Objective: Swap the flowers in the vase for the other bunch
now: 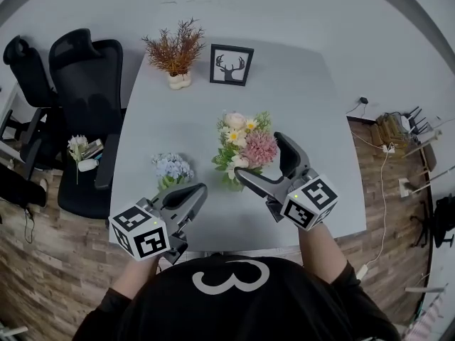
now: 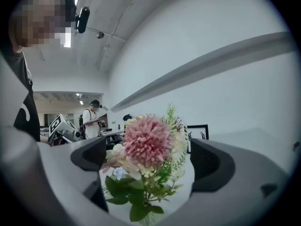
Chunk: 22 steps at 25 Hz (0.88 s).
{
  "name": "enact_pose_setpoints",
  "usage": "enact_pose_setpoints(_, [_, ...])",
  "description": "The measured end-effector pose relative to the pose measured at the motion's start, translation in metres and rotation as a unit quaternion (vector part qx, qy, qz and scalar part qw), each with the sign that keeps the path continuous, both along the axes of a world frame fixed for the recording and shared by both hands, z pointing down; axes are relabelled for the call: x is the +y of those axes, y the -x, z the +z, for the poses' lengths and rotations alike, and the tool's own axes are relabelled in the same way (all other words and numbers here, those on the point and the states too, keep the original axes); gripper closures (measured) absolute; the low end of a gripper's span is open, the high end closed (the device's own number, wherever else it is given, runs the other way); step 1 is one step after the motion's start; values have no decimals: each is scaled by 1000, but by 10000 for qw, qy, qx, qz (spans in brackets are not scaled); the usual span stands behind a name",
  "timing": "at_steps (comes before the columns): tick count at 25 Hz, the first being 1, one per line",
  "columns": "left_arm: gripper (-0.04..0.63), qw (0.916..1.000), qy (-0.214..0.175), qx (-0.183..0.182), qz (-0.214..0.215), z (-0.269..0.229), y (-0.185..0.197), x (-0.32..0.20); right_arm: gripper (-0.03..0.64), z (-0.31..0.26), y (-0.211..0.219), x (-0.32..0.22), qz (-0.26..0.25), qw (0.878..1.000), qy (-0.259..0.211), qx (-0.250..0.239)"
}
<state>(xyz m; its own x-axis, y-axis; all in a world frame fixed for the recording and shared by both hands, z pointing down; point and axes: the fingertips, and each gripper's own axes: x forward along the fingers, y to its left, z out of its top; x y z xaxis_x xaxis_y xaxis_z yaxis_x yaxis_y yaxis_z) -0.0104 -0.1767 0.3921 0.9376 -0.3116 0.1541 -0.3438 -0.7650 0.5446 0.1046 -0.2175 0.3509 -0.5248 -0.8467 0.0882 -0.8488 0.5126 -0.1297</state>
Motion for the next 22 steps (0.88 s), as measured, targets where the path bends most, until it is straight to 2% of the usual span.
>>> enact_pose_setpoints(6, [584, 9998, 21, 128, -118, -5, 14, -3, 86, 11, 10, -17, -25, 9999, 121, 33])
enact_pose_setpoints(19, [584, 9997, 28, 141, -214, -2, 20, -7, 91, 27, 14, -34, 102, 9992, 368, -101])
enact_pose_setpoints(20, [586, 9996, 44, 142, -220, -2, 20, -7, 98, 27, 15, -34, 66, 9992, 386, -115])
enact_pose_setpoints(22, [586, 9996, 66, 131, -241, -1, 21, -7, 156, 28, 17, -33, 6, 9992, 395, -106])
